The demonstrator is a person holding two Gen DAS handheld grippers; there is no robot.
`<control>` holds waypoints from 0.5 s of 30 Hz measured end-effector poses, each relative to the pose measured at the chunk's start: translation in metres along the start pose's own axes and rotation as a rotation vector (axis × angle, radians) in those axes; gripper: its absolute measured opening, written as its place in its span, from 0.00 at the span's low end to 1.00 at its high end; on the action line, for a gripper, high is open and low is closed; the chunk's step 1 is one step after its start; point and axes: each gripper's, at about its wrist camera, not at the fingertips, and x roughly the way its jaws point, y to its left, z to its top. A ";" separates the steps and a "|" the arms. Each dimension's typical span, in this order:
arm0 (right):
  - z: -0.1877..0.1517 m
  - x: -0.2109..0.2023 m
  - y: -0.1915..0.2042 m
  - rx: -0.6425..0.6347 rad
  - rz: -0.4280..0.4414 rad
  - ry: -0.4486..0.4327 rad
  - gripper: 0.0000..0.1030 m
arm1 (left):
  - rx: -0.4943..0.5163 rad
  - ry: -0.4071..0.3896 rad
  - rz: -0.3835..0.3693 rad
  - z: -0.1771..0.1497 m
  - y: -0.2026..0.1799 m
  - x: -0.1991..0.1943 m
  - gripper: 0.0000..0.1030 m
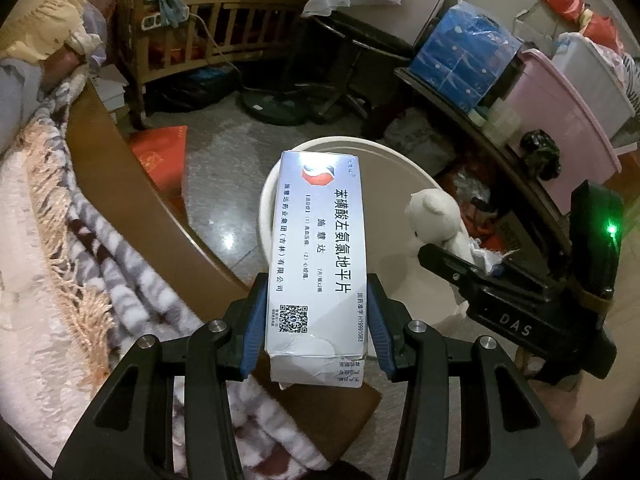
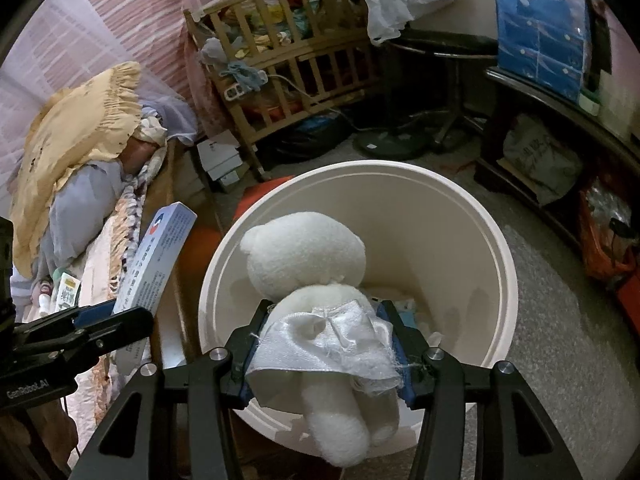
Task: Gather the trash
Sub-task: 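Carry medicine box and plush bear to the white bucket and open both tools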
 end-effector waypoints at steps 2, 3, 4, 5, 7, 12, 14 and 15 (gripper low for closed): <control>0.001 0.001 -0.002 0.004 -0.003 -0.002 0.50 | -0.011 -0.006 -0.019 0.001 -0.001 0.003 0.44; 0.002 0.001 -0.003 0.009 -0.009 -0.006 0.51 | -0.017 -0.012 -0.027 0.001 -0.001 0.003 0.46; 0.003 0.001 -0.005 0.012 -0.014 -0.008 0.52 | -0.021 -0.020 -0.039 0.002 -0.001 0.004 0.46; 0.004 0.001 -0.006 0.016 -0.020 -0.008 0.52 | -0.024 -0.021 -0.044 0.002 -0.002 0.004 0.49; 0.004 0.001 -0.008 0.023 -0.025 -0.010 0.60 | -0.027 -0.015 -0.048 0.002 -0.003 0.006 0.56; 0.002 0.002 -0.005 0.014 -0.034 -0.010 0.70 | -0.024 -0.012 -0.029 -0.001 0.002 0.001 0.57; 0.000 0.004 -0.002 0.009 -0.028 -0.002 0.70 | -0.031 -0.012 0.001 -0.004 0.008 -0.004 0.57; -0.001 0.005 0.000 0.007 -0.025 0.003 0.70 | -0.034 -0.014 0.012 -0.005 0.010 -0.006 0.57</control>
